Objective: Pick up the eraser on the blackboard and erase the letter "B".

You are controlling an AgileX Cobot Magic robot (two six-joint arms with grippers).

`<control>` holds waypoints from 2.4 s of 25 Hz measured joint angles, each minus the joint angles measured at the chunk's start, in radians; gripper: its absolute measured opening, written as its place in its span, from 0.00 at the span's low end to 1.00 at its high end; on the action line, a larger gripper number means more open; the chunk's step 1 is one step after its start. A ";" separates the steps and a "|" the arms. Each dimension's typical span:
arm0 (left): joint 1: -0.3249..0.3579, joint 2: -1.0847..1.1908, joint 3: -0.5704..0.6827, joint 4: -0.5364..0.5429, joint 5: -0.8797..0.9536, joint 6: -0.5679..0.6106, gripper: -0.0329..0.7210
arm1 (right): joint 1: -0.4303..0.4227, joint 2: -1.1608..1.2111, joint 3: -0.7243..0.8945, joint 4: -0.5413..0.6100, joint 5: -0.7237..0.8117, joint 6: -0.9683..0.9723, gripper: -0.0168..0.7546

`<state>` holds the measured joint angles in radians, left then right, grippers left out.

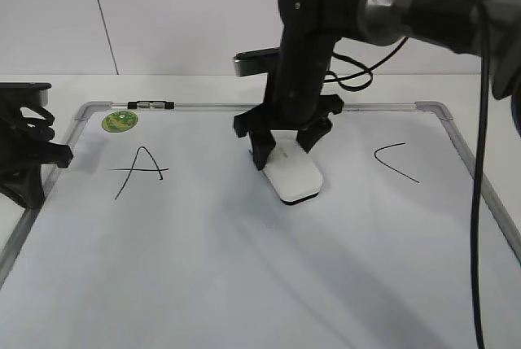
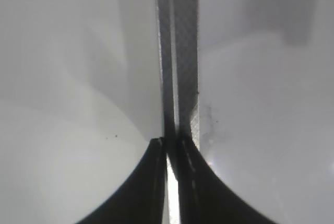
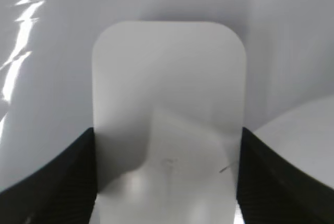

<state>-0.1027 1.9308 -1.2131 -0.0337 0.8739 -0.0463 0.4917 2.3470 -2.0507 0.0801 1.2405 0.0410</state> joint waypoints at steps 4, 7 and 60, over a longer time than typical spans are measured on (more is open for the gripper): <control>0.000 0.000 0.000 0.000 0.000 0.000 0.08 | 0.059 0.001 0.000 0.002 -0.005 -0.004 0.73; 0.000 0.000 0.000 0.002 0.002 0.000 0.08 | 0.068 0.001 0.000 -0.009 -0.006 -0.004 0.73; 0.000 0.000 -0.002 0.012 0.010 0.000 0.09 | 0.029 0.002 -0.002 -0.007 -0.035 0.070 0.73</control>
<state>-0.1027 1.9308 -1.2151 -0.0217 0.8838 -0.0463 0.5205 2.3493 -2.0528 0.0730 1.2060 0.1112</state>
